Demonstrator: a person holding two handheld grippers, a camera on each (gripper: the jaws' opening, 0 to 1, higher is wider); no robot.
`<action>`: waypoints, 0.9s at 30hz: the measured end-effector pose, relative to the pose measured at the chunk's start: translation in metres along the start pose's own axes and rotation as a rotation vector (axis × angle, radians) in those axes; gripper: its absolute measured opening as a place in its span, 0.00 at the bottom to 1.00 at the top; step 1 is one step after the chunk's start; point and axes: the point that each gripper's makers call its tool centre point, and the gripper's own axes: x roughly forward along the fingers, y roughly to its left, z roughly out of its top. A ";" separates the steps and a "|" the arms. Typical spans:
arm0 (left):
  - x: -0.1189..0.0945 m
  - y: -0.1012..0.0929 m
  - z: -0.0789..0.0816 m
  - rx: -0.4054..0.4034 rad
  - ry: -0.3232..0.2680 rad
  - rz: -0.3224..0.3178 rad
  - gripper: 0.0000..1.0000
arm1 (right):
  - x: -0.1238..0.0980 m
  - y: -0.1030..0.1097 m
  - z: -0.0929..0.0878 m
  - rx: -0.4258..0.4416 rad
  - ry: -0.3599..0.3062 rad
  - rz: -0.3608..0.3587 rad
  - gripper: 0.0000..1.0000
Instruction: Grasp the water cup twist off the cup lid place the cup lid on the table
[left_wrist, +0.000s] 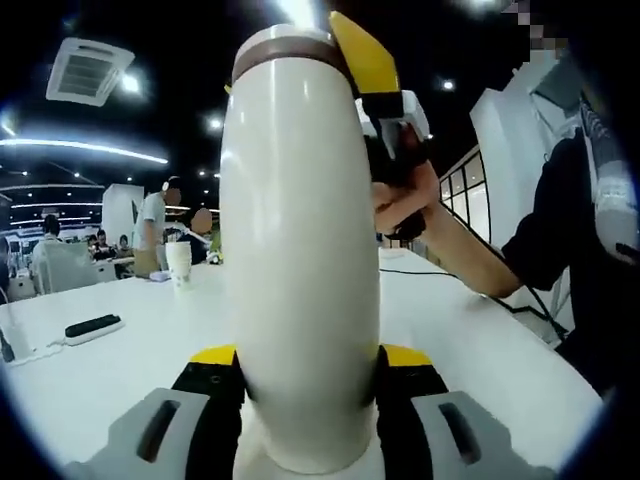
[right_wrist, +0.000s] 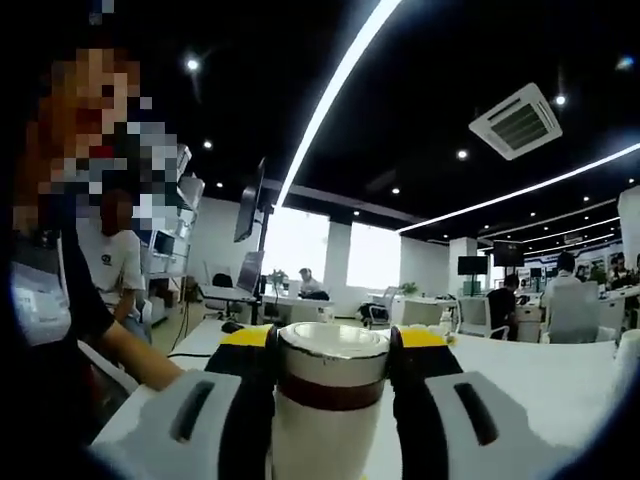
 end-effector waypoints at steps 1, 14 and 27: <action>0.001 -0.002 0.001 0.005 -0.002 0.002 0.53 | 0.000 0.000 0.000 0.001 -0.004 0.000 0.47; 0.003 -0.003 0.001 -0.008 -0.025 0.017 0.52 | -0.014 0.013 0.008 -0.167 0.099 -0.251 0.61; 0.004 -0.007 0.001 -0.021 -0.030 0.019 0.52 | -0.006 -0.008 -0.006 -0.132 0.156 -0.347 0.50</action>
